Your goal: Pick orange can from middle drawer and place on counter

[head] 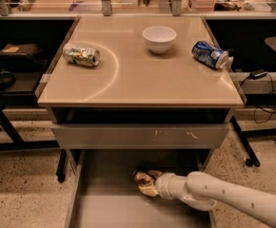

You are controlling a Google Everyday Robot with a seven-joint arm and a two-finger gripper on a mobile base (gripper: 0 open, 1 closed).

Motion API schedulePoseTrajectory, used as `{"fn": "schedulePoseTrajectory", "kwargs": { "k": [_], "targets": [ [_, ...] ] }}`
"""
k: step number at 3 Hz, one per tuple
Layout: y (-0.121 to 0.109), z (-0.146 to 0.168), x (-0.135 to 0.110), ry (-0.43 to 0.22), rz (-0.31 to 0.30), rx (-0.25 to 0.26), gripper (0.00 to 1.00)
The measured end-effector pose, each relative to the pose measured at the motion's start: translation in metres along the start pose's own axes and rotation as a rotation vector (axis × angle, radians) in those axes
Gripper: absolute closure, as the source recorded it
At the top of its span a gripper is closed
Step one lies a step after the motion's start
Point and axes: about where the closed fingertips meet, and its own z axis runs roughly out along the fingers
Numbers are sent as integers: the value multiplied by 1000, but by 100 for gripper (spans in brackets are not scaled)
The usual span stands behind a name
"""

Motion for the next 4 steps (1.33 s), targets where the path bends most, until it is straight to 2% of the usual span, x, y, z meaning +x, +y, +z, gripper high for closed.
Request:
{"fn": "schedulePoseTrajectory", "kwargs": {
  "k": [2, 4],
  "targets": [
    [8, -85, -45, -42, -107, 3, 100],
    [-5, -225, -112, -87, -199, 53, 100]
  ]
}}
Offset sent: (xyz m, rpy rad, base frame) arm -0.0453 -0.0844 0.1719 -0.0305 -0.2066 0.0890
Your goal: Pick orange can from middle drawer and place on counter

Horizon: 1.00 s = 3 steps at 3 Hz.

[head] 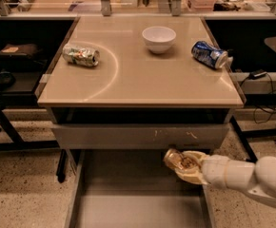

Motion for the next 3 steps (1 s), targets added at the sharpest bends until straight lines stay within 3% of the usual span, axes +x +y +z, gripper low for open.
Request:
{"fn": "schedulePoseTrajectory", "kwargs": {
  "k": [1, 2, 3],
  "targets": [
    [-29, -59, -48, -23, -20, 3, 100],
    [-18, -63, -58, -41, -35, -61, 100],
    [-14, -48, -45, -40, -4, -78, 100]
  ]
}}
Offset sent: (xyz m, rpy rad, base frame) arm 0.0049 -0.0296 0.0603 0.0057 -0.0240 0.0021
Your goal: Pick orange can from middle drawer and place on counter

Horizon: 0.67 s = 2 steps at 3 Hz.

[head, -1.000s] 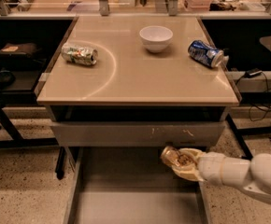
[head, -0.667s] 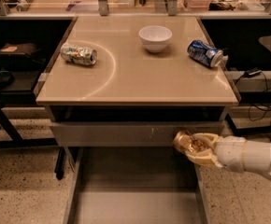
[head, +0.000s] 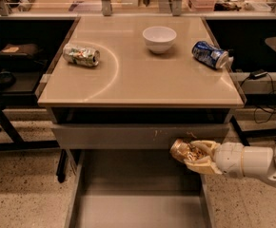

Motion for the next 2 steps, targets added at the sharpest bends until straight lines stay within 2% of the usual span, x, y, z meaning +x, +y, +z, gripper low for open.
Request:
{"fn": "schedulePoseTrajectory", "kwargs": {
  "k": [1, 2],
  "targets": [
    [21, 12, -6, 54, -44, -7, 100],
    [36, 1, -49, 107, -169, 17, 100]
  ]
}}
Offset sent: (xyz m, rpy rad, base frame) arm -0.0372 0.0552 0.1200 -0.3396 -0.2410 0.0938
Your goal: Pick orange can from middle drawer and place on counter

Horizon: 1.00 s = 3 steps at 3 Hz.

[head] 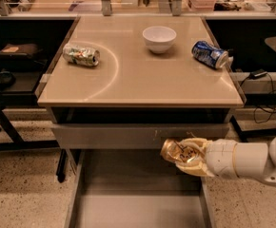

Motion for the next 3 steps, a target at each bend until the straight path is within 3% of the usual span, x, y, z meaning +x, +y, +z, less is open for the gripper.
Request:
{"fn": "schedulePoseTrajectory", "kwargs": {
  "k": [1, 3],
  "targets": [
    [-14, -30, -61, 36, -133, 10, 100],
    [-76, -83, -178, -7, -307, -19, 100]
  ]
}}
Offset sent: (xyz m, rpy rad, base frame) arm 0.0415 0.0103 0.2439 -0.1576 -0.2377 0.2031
